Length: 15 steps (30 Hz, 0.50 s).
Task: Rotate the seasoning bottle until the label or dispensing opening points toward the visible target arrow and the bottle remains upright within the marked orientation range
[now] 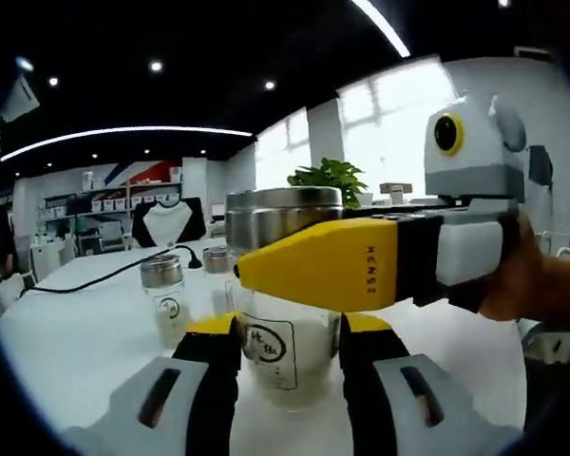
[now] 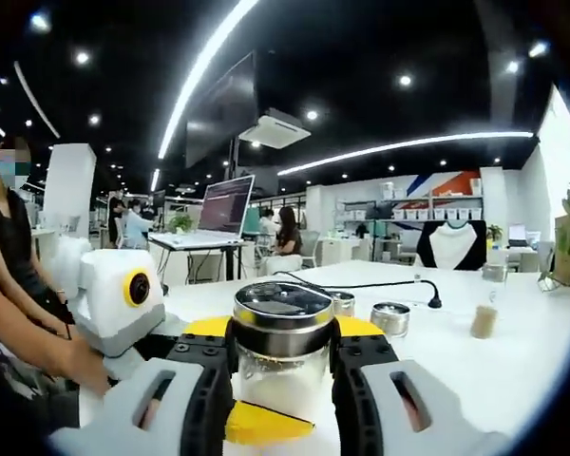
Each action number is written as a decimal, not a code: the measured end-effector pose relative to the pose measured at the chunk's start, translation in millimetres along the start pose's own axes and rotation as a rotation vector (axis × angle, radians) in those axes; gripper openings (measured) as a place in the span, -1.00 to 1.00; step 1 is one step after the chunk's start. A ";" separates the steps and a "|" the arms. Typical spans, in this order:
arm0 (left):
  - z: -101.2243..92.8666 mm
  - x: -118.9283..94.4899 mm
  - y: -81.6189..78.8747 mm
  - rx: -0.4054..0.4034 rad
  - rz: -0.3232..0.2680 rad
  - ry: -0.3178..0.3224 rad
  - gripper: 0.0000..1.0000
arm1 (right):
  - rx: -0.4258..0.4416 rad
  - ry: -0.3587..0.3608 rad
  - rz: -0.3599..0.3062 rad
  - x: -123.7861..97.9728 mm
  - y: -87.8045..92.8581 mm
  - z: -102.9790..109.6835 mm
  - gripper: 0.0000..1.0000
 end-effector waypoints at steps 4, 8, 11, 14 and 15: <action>-3.5 -4.9 -4.3 0.008 -0.055 0.146 -0.13 | -0.015 -0.116 -0.057 -9.7 -3.1 -0.4 -0.27; -4.8 -9.9 -6.0 0.001 -0.063 0.232 -0.12 | 0.013 -0.202 -0.066 -17.7 -5.2 -2.5 -0.27; -7.0 -9.3 -5.0 0.038 -0.023 0.175 -0.14 | -0.027 -0.156 -0.044 -14.2 -3.7 4.2 -0.26; -5.3 -8.7 -6.1 0.009 0.013 0.021 -0.15 | -0.007 -0.059 -0.048 -11.9 -3.2 4.4 -0.27; -4.8 -8.5 -6.6 0.016 0.018 -0.020 -0.15 | 0.005 -0.019 -0.056 -10.7 -3.3 5.9 -0.27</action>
Point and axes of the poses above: the point that each gripper's makers call its tool centre point, and the gripper's own axes: x roughly forward along the fingers, z roughly to its left, y roughly out of its underside, the point moved 7 cm from there along -x, roughly backward along the fingers, and after that the axes turned 14 degrees about z, right-handed, at the moved point
